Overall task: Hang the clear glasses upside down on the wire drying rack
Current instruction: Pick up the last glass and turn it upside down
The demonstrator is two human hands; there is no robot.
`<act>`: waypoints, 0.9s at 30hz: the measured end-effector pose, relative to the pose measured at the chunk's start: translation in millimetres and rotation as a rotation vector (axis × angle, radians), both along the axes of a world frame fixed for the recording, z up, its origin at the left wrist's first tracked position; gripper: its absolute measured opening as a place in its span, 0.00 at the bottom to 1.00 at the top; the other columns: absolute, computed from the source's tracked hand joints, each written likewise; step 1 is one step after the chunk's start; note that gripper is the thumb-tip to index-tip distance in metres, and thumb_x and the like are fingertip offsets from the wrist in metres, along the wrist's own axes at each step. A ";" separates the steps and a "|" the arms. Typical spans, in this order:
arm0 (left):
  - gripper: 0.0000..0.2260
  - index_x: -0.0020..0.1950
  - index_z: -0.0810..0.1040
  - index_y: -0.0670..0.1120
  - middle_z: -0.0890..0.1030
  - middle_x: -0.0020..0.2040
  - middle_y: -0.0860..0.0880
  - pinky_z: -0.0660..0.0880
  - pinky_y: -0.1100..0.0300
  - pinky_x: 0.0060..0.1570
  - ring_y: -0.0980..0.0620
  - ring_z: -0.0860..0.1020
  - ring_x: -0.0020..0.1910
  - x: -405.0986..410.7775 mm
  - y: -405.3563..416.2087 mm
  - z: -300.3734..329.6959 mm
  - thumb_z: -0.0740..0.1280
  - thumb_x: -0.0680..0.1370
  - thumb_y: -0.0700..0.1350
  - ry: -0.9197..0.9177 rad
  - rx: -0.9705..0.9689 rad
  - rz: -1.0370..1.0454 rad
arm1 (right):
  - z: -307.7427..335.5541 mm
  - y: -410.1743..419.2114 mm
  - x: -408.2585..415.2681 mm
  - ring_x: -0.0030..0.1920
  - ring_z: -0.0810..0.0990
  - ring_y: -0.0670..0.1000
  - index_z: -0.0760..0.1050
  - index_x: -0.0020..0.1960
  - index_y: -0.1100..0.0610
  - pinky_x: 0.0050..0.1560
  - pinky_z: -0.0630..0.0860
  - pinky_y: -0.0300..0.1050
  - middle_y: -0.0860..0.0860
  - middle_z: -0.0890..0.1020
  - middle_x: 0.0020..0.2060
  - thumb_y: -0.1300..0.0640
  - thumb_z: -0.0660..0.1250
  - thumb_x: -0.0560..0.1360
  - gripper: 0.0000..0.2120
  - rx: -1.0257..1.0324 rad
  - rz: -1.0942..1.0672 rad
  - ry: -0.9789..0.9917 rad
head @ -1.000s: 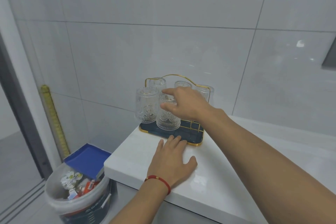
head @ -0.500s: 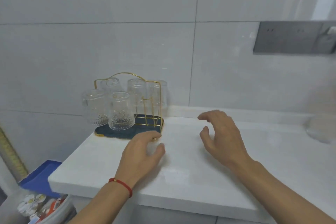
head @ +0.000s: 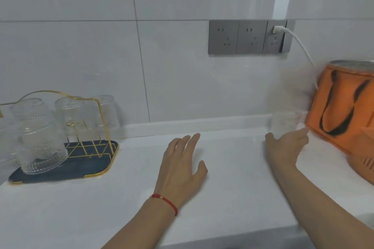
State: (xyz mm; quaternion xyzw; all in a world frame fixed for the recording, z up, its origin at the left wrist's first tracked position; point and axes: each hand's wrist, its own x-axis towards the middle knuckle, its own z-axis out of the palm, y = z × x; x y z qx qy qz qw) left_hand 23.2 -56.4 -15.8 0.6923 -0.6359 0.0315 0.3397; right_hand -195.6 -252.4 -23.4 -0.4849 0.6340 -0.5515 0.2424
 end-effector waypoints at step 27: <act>0.40 0.75 0.63 0.63 0.76 0.61 0.57 0.77 0.58 0.57 0.57 0.78 0.58 11.3 7.5 9.0 0.72 0.66 0.68 0.705 -0.334 -0.002 | 7.1 90.9 103.3 0.60 0.76 0.49 0.65 0.75 0.53 0.49 0.83 0.47 0.53 0.68 0.66 0.49 0.75 0.68 0.39 -0.869 0.904 0.640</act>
